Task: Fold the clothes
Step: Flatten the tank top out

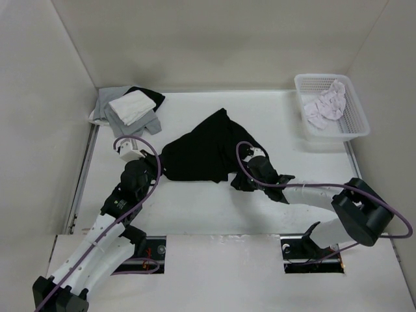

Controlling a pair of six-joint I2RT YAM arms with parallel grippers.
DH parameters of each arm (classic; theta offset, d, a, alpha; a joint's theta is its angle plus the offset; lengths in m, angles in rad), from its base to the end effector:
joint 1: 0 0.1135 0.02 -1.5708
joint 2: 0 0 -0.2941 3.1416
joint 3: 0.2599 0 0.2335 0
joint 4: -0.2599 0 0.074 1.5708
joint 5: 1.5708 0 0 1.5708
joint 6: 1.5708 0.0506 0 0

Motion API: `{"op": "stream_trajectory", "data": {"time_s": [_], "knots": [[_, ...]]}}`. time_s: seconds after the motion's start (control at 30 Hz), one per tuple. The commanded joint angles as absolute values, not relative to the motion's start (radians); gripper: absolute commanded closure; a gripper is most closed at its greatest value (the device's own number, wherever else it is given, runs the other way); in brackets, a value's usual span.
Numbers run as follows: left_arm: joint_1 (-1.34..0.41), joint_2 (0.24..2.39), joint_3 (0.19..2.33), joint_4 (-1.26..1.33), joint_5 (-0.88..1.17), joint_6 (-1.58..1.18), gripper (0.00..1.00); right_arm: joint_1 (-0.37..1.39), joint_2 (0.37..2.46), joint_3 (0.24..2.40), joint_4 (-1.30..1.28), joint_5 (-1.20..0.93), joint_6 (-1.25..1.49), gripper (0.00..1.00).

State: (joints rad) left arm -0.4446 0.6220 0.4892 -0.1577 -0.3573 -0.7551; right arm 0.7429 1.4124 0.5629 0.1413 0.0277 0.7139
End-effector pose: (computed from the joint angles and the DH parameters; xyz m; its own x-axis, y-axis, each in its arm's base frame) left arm 0.1240 -0.0395 0.2797 -0.2571 -0.5887 -0.7664 -0.1041 0.8053 -0.5837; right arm 0.1941 0.1764 0.1931 -0.7947 0.1588 -0.5859 -0.1856 0.8553 0.4837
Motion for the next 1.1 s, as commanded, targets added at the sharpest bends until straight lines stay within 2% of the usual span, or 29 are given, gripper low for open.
{"op": "stream_trajectory", "data": {"time_s": [0.0,0.23,0.8,0.9,1.07], "knots": [[-0.435,0.615,0.476,-0.101,-0.310,-0.772,0.97,0.751,1.449,0.569,0.285,0.043,0.791,0.64],[-0.433,0.614,0.468,-0.094,-0.298,-0.772,0.97,0.732,1.551,0.564,0.386,0.011,0.838,0.63],[-0.432,0.617,0.477,-0.078,-0.293,-0.765,0.97,0.694,1.635,0.609,0.399,-0.008,0.911,0.75],[-0.432,0.618,0.477,-0.075,-0.293,-0.765,0.97,0.694,1.646,0.618,0.396,-0.015,0.910,0.79],[-0.429,0.617,0.477,-0.071,-0.290,-0.767,0.97,0.691,1.652,0.623,0.411,-0.017,0.913,0.92]]}}
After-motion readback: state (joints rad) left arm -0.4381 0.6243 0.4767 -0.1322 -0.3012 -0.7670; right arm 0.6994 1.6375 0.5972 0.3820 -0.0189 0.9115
